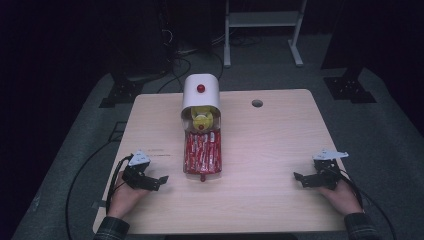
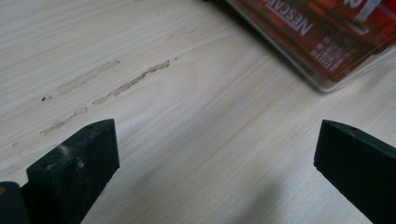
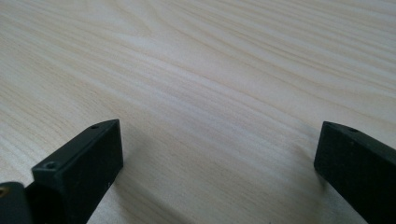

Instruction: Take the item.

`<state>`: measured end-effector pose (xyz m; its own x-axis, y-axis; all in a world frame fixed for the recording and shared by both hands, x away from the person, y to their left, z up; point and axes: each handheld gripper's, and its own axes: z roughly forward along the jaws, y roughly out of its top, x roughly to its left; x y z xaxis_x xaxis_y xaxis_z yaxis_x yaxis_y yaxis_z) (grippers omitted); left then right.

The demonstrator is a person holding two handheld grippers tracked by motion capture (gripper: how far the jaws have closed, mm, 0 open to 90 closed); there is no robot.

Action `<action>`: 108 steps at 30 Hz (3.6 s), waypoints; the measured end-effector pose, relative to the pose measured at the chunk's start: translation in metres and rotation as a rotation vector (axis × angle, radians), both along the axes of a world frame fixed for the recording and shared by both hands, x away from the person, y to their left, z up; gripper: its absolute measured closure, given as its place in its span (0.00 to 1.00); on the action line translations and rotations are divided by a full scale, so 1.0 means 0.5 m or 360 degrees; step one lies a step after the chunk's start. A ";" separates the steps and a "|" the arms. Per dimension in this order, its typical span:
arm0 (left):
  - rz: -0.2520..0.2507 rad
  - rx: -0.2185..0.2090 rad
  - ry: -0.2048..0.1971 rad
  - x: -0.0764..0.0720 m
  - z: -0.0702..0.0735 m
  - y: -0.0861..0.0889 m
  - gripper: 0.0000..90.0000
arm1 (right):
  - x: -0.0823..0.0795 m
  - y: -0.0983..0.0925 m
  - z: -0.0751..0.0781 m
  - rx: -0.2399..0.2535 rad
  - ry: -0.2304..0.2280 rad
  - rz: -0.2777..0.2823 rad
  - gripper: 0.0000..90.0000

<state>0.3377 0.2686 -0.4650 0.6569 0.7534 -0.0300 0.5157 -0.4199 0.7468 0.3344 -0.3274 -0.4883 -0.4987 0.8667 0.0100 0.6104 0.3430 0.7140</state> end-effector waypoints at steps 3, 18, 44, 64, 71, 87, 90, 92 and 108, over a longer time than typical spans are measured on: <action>0.0011 -0.0016 -0.0002 0.002 0.004 -0.002 0.00 | 0.000 0.000 0.000 0.0001 0.0002 0.0000 0.01; -0.0023 -0.0025 -0.0028 0.015 0.029 -0.017 0.00 | 0.000 0.000 0.000 0.0001 0.0002 -0.0001 0.00; -0.0022 -0.0074 -0.0064 0.027 0.074 -0.029 0.00 | 0.000 0.000 0.000 0.0000 0.0002 0.0000 0.01; -0.0049 -0.0143 -0.0091 0.042 0.106 -0.050 0.00 | 0.000 0.000 0.000 0.0000 0.0001 0.0000 0.00; -0.0063 -0.0147 -0.0096 0.047 0.113 -0.060 0.00 | 0.000 0.000 0.000 0.0000 0.0001 0.0000 0.00; -0.0083 -0.0161 -0.0110 0.056 0.128 -0.080 0.03 | 0.001 0.000 0.000 -0.0001 0.0002 0.0000 0.00; -0.0089 -0.0162 -0.0108 0.058 0.130 -0.087 0.03 | 0.001 0.000 0.000 -0.0001 0.0002 0.0001 0.00; -0.0097 -0.0169 -0.0109 0.060 0.130 -0.091 0.03 | 0.001 0.000 0.000 -0.0001 0.0001 0.0001 0.00; -0.0136 -0.0180 -0.0123 0.071 0.137 -0.121 0.06 | 0.001 0.000 0.000 -0.0001 0.0002 0.0001 0.00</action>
